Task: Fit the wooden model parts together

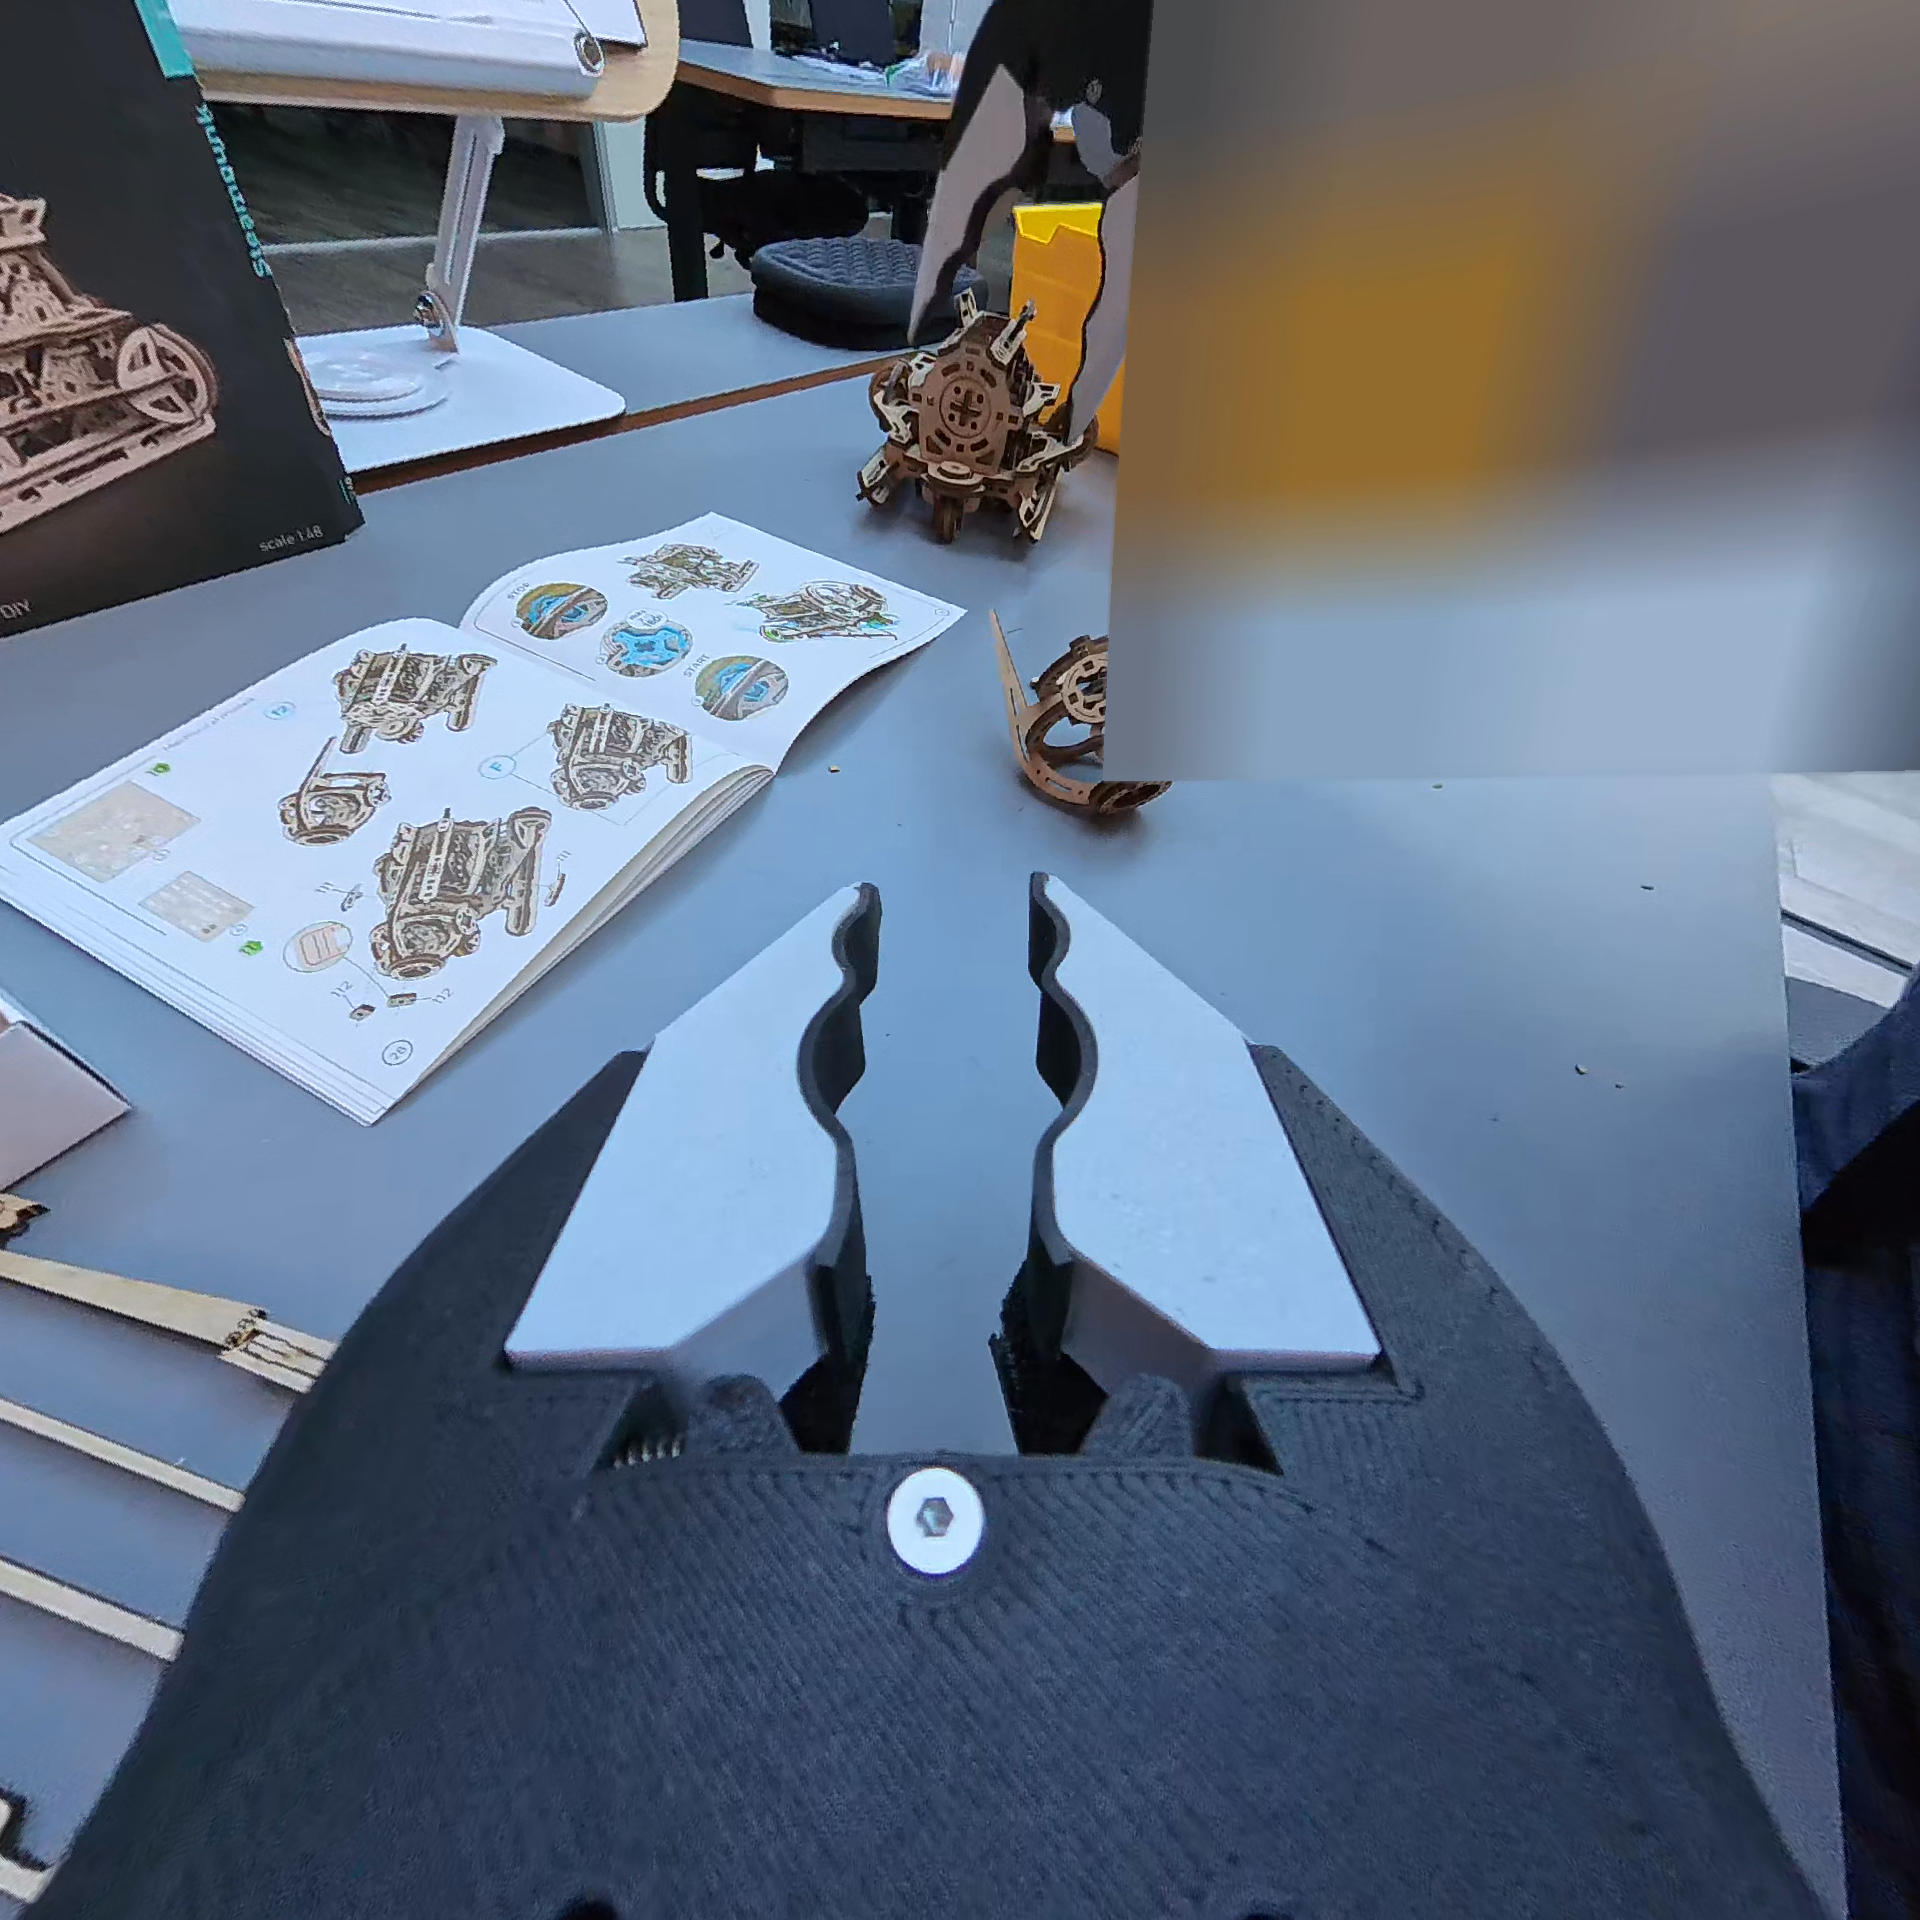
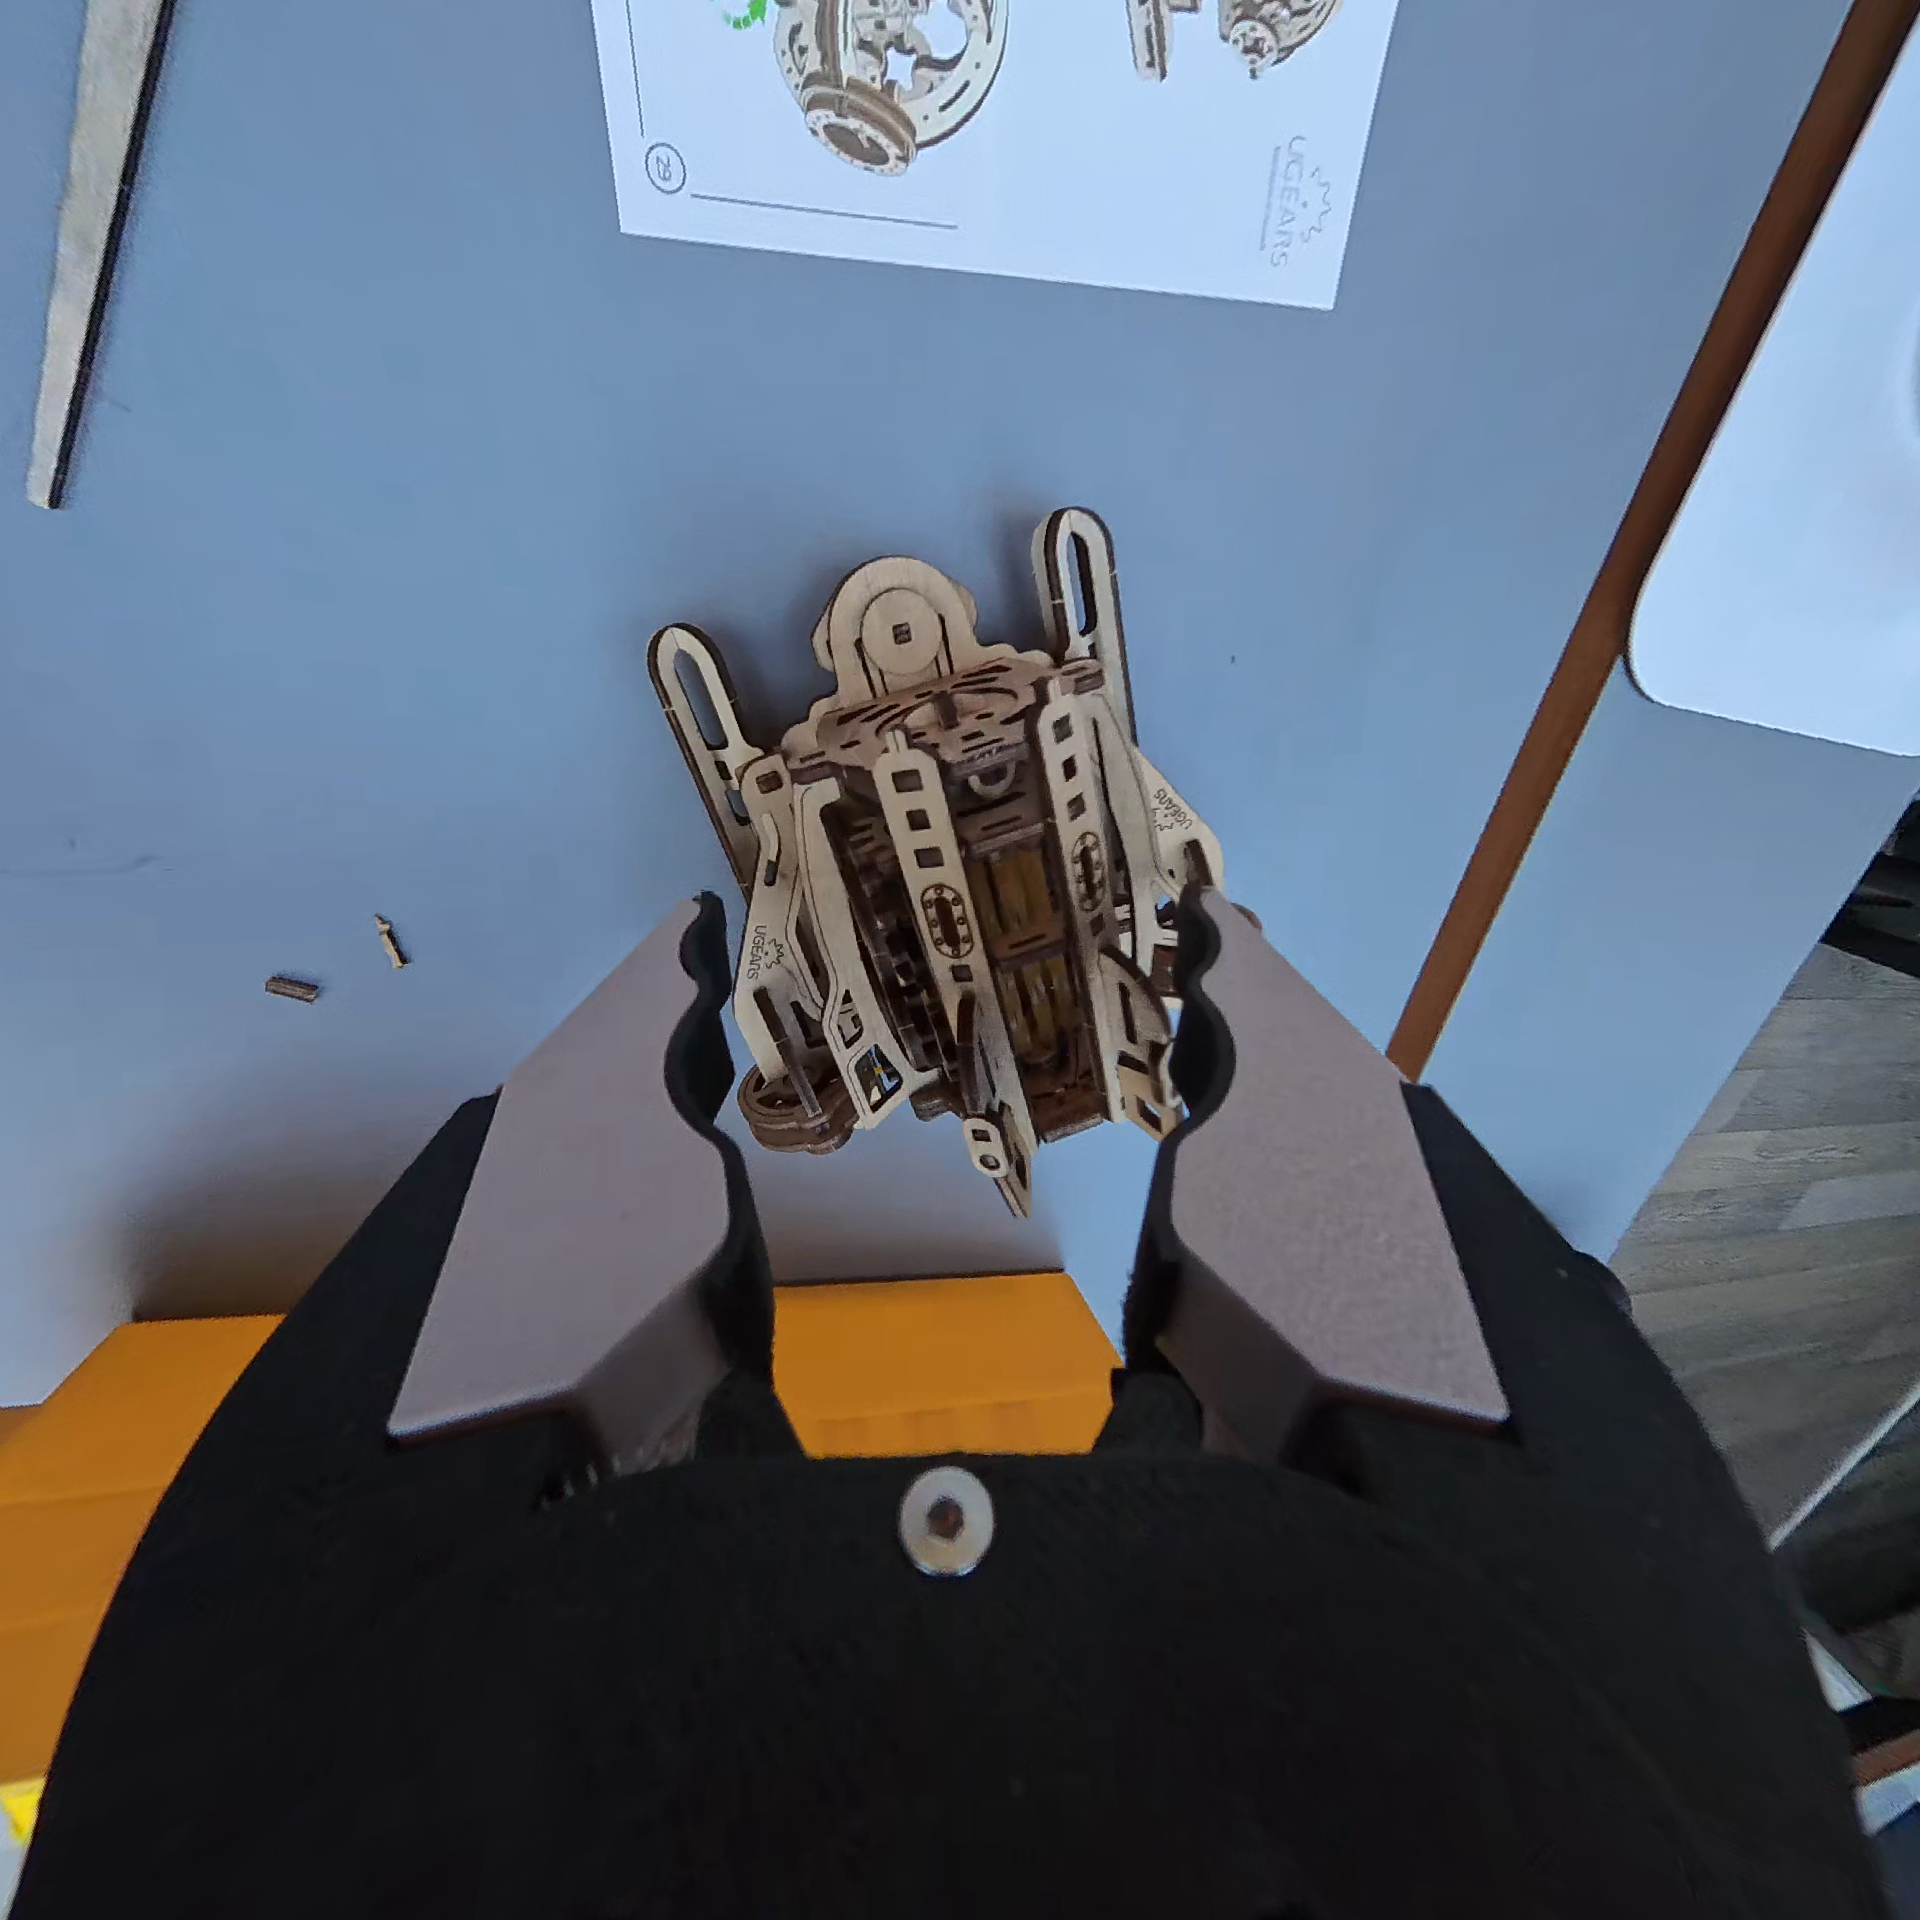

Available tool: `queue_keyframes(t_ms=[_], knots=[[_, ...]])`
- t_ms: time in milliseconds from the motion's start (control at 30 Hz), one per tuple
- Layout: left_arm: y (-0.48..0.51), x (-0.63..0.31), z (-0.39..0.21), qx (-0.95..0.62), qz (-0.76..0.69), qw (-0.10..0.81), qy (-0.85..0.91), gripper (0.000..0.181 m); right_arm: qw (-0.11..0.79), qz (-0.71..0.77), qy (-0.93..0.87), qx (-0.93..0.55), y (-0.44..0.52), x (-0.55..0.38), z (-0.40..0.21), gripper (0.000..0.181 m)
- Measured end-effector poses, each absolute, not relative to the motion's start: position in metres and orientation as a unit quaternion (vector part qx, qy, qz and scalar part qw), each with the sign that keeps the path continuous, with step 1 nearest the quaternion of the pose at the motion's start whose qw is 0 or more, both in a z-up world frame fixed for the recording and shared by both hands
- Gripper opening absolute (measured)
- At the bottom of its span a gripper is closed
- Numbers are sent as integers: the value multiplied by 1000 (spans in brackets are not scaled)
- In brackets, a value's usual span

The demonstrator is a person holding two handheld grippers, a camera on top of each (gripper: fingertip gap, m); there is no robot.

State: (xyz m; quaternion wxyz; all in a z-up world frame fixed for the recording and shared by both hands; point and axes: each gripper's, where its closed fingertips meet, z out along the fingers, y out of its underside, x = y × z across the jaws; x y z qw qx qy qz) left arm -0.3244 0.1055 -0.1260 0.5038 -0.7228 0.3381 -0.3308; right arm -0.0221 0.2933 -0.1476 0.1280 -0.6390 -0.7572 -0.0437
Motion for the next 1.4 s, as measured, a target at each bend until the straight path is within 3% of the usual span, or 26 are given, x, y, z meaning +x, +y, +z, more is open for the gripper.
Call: queue_keyframes(t_ms=[333, 1400], knots=[[108, -325, -131, -730, -331, 495, 335, 27, 128, -61, -760, -634, 304, -14, -153, 67], [104, -322, -131, -728, -329, 492, 346, 27, 117, -81, -762, -631, 292, -25, -149, 63]])
